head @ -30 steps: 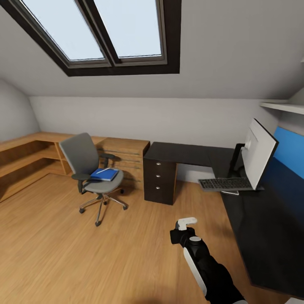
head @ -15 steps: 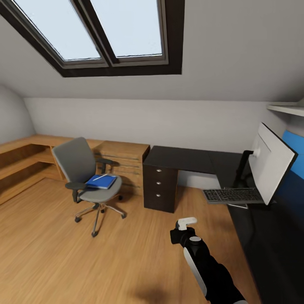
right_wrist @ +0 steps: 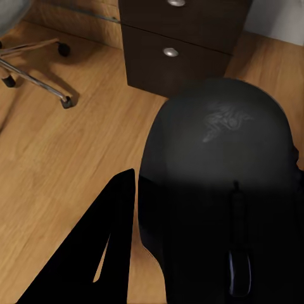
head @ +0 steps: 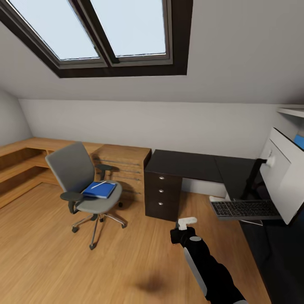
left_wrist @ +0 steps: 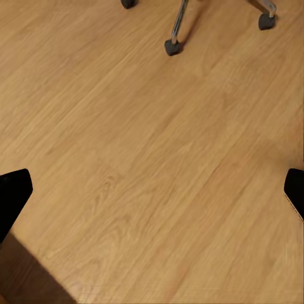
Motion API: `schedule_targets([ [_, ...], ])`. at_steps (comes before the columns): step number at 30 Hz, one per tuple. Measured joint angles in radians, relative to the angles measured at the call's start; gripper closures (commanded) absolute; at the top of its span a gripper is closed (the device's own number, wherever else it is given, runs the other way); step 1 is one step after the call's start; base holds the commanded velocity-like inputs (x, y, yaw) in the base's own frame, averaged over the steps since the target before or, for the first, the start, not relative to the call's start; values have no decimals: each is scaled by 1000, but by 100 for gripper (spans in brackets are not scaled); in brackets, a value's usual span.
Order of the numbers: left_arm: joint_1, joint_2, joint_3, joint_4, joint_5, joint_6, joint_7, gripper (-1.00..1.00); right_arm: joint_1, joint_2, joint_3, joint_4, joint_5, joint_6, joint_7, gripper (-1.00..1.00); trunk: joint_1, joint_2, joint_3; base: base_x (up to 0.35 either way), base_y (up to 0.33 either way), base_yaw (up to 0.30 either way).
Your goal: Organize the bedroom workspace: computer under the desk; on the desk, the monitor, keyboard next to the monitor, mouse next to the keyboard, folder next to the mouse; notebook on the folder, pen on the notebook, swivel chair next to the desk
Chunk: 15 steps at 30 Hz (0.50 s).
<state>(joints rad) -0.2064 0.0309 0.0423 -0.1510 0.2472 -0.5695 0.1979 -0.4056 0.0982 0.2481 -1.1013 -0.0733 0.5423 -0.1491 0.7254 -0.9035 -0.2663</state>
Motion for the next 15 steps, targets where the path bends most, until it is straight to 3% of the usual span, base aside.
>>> schedule_targets([
  [15,0,0,-2,0,0,1,1,-100,1,-1,-2,-7,0,-8,-2,100,-58,105,47,328,77,0],
])
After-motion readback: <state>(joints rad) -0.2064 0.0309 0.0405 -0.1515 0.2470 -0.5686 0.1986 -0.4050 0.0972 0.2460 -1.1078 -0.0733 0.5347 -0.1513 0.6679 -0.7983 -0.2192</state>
